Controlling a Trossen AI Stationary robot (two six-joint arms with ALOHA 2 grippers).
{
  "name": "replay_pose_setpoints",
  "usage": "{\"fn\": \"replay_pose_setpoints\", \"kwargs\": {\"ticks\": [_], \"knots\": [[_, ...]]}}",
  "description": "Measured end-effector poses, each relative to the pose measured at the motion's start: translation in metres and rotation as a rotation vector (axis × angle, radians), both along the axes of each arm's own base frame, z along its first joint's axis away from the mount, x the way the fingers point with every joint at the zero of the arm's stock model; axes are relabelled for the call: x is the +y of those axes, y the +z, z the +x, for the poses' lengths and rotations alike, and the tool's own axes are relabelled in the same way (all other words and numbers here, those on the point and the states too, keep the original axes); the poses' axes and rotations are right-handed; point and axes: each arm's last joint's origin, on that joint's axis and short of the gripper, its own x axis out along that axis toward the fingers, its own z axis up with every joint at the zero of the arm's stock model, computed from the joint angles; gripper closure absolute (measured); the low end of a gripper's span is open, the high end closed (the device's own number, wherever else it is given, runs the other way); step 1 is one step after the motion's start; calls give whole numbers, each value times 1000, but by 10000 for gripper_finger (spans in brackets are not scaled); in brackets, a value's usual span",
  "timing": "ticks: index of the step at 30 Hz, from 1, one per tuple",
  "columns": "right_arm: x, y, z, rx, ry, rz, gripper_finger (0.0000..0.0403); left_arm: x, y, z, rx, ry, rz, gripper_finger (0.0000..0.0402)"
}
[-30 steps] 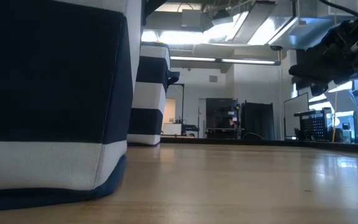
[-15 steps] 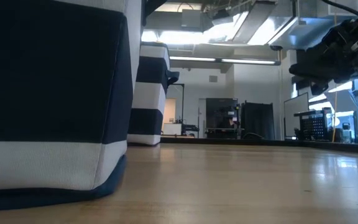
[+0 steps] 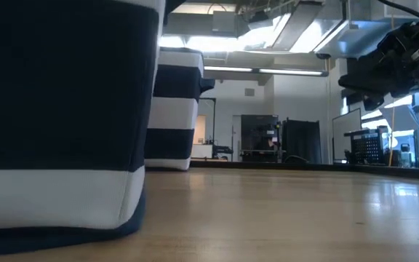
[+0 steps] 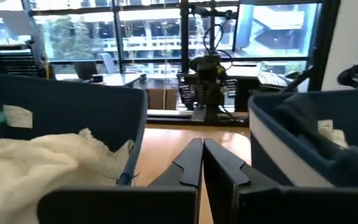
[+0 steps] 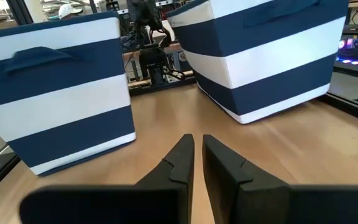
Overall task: Sort clothes
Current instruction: Return to Home Position
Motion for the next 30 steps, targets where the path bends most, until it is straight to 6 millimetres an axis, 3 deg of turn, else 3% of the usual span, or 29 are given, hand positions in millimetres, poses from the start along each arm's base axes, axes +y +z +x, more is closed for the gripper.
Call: {"fn": "replay_pose_setpoints", "kwargs": {"ticks": [12, 18, 30], "knots": [[0, 0, 0, 1, 0, -1, 368, 4, -3, 0, 24, 128, 27, 400], [0, 0, 0, 1, 0, -1, 368, -1, 0, 0, 1, -27, 26, 395], [0, 0, 0, 1, 0, -1, 368, 0, -2, 0, 19, -14, 19, 396]]}}
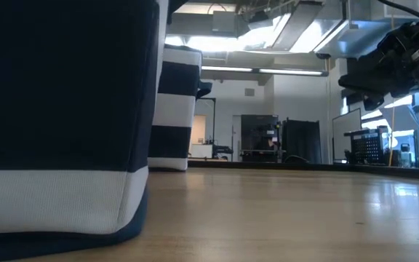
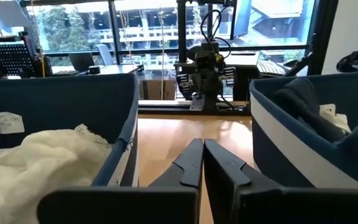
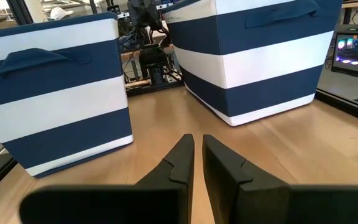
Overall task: Sort clothes
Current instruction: Return to Home Position
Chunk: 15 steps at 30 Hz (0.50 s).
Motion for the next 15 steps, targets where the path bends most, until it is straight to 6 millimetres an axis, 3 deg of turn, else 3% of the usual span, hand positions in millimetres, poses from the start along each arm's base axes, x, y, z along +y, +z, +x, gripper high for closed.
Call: {"fn": "replay_pose_setpoints", "kwargs": {"ticks": [15], "knots": [[0, 0, 0, 0, 0, 0, 368, 0, -5, -1, 58, -2, 34, 397]]}}
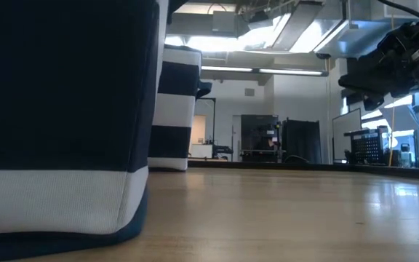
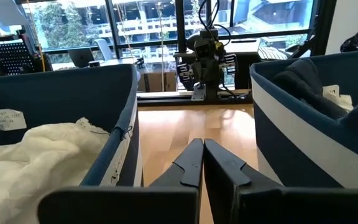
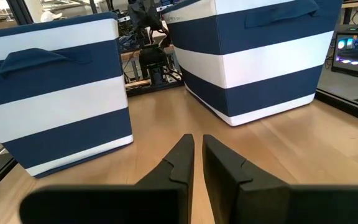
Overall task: Sort clothes
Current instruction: Return to Home Position
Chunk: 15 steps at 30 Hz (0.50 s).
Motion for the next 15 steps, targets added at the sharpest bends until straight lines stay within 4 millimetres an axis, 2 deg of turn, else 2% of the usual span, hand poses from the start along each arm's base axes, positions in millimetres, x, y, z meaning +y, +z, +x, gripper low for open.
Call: {"fn": "replay_pose_setpoints", "kwargs": {"ticks": [11, 15], "knots": [[0, 0, 0, 0, 0, 0, 368, 0, 0, 0, 4, 0, 2, 396], [0, 0, 0, 0, 0, 0, 368, 0, -2, 0, 23, -4, 62, 396]]}}
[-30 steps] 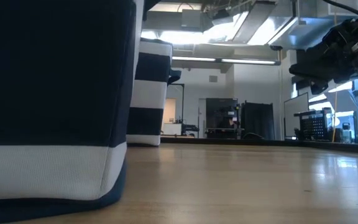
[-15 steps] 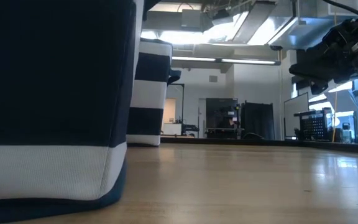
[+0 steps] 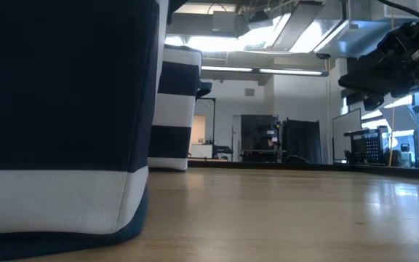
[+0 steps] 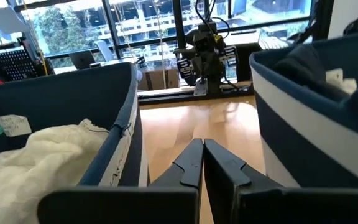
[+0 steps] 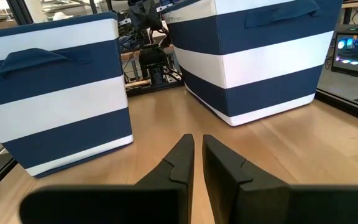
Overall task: Sort clothes
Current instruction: Return to Home Position
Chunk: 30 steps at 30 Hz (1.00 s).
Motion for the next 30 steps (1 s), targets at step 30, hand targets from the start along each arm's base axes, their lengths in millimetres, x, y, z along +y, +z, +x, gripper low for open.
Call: {"fn": "replay_pose_setpoints", "kwargs": {"ticks": [30], "knots": [[0, 0, 0, 0, 0, 0, 368, 0, -1, 0, 13, -6, 66, 396]]}}
